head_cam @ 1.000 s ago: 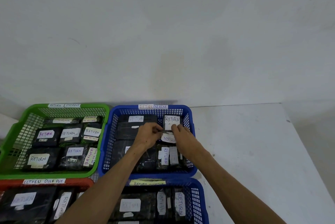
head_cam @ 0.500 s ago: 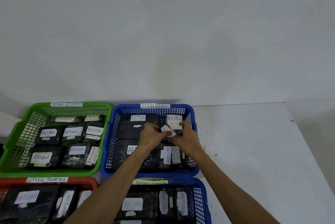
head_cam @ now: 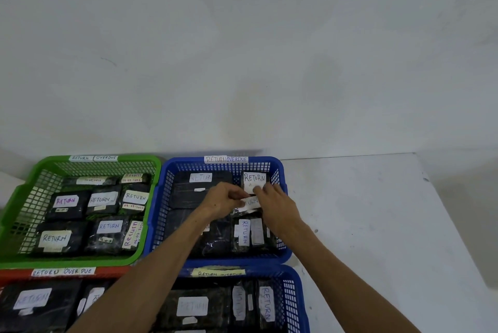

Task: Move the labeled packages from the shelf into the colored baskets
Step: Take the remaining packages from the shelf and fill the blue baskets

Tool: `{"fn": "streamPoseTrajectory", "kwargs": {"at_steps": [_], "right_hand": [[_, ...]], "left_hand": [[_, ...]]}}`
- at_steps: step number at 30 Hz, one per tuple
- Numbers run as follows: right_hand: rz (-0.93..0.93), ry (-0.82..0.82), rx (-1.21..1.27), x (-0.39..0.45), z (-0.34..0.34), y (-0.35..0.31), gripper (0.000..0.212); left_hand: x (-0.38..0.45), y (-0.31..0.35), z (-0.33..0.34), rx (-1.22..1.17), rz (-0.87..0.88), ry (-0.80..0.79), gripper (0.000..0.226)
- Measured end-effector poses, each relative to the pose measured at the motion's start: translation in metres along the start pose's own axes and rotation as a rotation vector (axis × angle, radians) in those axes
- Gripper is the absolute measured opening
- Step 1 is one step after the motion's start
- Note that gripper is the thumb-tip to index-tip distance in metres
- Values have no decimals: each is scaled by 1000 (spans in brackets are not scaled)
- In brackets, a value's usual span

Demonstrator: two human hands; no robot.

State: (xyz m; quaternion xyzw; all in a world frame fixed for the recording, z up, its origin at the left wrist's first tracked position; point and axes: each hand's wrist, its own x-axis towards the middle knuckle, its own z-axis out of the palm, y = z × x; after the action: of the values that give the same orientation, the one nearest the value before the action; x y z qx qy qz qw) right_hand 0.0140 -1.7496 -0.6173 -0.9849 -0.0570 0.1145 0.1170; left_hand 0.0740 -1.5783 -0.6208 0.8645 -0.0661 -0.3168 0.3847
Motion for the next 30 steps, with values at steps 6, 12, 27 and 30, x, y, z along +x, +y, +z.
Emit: {"fn": "streamPoseTrajectory", "kwargs": {"at_steps": [6,12,27,30], "right_hand": [[-53,-24,-228,-3,8,3,49],[13,-12,-245,-3,12,0,53],[76,-70,-224,6,4,-7,45],[63,-62,-230,3,8,-3,44]], "left_hand": [[-1,0,9,230,182,33,20],[-4,-6,16,629,345,239,37],[-6,-26,12,625,313,338,27],[-6,-25,12,662,306,331,25]]}}
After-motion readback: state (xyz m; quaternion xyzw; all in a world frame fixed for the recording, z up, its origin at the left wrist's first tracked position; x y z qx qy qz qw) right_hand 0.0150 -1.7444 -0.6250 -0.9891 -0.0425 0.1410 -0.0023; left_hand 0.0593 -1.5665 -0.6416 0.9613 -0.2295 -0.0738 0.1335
